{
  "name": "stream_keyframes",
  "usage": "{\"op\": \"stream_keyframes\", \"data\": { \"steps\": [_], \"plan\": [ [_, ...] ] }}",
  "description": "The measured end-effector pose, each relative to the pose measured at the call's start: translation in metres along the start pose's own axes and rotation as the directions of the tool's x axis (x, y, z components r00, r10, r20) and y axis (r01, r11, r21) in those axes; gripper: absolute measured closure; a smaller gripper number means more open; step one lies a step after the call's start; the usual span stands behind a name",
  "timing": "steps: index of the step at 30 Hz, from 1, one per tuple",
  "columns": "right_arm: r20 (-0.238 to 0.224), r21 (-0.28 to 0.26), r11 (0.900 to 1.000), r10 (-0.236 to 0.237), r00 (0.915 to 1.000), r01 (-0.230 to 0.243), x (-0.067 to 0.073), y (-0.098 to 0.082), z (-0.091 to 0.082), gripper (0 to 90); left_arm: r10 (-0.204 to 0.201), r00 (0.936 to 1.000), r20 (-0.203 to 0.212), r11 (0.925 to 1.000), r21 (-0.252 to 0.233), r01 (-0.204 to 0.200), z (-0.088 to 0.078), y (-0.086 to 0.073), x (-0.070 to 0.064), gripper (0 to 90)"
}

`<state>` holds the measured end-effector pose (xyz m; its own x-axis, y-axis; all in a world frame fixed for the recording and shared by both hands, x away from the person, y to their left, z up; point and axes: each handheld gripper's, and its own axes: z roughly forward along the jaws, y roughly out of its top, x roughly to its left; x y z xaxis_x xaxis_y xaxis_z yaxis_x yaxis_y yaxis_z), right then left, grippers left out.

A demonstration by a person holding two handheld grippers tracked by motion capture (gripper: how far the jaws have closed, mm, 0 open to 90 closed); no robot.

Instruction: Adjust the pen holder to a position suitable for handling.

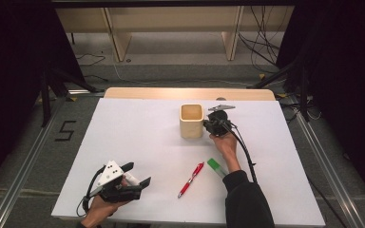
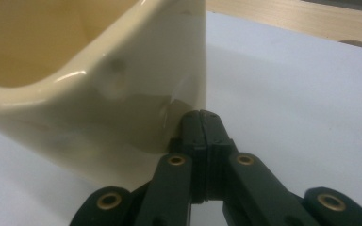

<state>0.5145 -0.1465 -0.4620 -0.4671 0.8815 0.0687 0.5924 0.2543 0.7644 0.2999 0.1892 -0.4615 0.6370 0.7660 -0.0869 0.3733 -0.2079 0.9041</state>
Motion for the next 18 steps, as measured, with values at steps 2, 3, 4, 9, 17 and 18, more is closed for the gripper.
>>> {"op": "stream_keyframes", "data": {
  "steps": [2,3,4,9,17,18],
  "plan": [
    [0.002,0.002,1.000,-0.004,1.0000,0.004,0.000,0.001,0.000,90.0,0.001,1.0000,0.001,1.0000,-0.003,-0.001,0.000,0.000,0.000,16.8],
    [0.004,0.004,1.000,-0.006,1.0000,0.006,0.000,0.001,0.000,90.0,0.001,1.0000,0.002,1.0000,-0.005,-0.001,0.000,0.000,0.000,16.7],
    [0.005,0.004,1.000,-0.008,1.0000,0.008,0.000,0.001,0.000,90.0,0.000,1.0000,0.002,1.0000,-0.004,0.000,0.000,0.000,0.000,16.7],
    [0.009,0.002,1.000,-0.008,0.9999,0.008,0.000,0.001,-0.002,89.8,-0.004,1.0000,0.001,1.0000,-0.005,0.004,-0.001,0.000,0.000,16.7],
    [0.020,-0.010,1.000,0.020,0.9996,-0.019,-0.015,-0.002,-0.023,74.3,-0.004,1.0000,0.000,1.0000,-0.004,0.004,-0.001,0.000,0.000,16.7],
    [0.024,-0.012,1.000,0.018,0.9996,-0.017,-0.017,-0.003,-0.027,70.0,-0.005,1.0000,0.000,1.0000,-0.003,0.005,-0.001,0.000,0.000,16.7]
  ]
}}
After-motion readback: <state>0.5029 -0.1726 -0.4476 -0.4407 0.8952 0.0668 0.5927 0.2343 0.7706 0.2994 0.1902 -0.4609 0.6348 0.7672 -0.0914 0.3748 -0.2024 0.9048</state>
